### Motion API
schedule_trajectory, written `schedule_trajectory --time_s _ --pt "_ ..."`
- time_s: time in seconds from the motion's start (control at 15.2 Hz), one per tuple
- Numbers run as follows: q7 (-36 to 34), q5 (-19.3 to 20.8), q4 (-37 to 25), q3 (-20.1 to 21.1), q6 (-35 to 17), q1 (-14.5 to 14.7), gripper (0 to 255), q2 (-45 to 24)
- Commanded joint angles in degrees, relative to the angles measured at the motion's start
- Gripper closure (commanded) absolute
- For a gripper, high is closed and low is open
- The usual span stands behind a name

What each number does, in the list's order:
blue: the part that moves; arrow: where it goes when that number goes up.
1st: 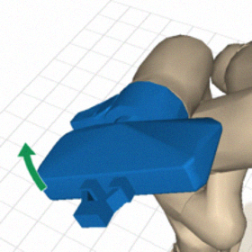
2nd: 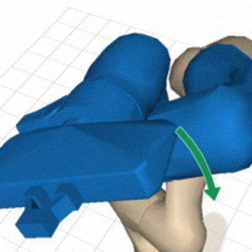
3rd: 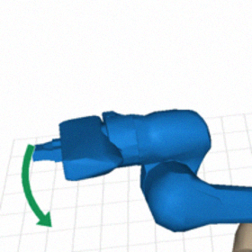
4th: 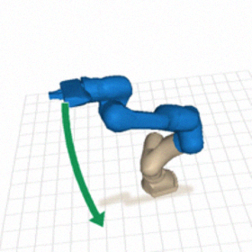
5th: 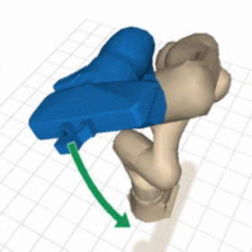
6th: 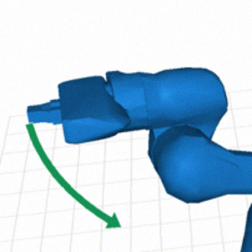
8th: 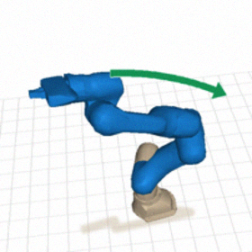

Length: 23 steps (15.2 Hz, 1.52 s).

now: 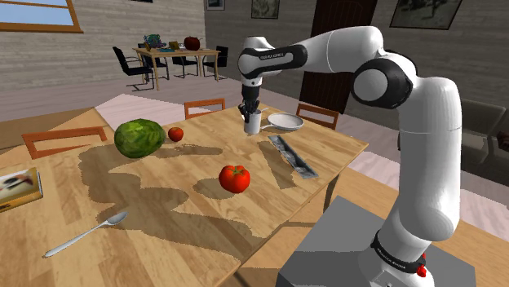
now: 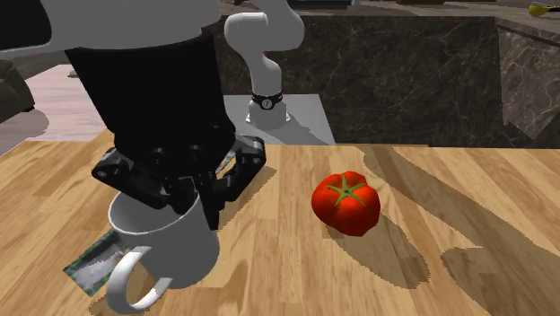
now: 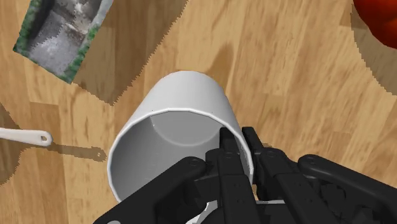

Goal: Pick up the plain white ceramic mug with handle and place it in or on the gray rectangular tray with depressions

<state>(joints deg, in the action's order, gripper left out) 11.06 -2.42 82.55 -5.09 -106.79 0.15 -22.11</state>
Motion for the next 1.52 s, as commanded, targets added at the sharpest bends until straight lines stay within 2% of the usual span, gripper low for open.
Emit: schedule_trajectory --time_s 0.0,0.4,0.79,1.45 --pt "1.1 0.2 6.2 -0.4 -1.6 -0.5 255 4.6" --pt "4.6 1.1 21.6 -2.1 -4.6 -2.4 255 17.0" --pt "8.3 2.5 32.9 -4.2 -5.4 -4.4 255 27.5" --pt "8.6 2.2 38.6 -4.3 -13.0 -4.5 255 25.6"
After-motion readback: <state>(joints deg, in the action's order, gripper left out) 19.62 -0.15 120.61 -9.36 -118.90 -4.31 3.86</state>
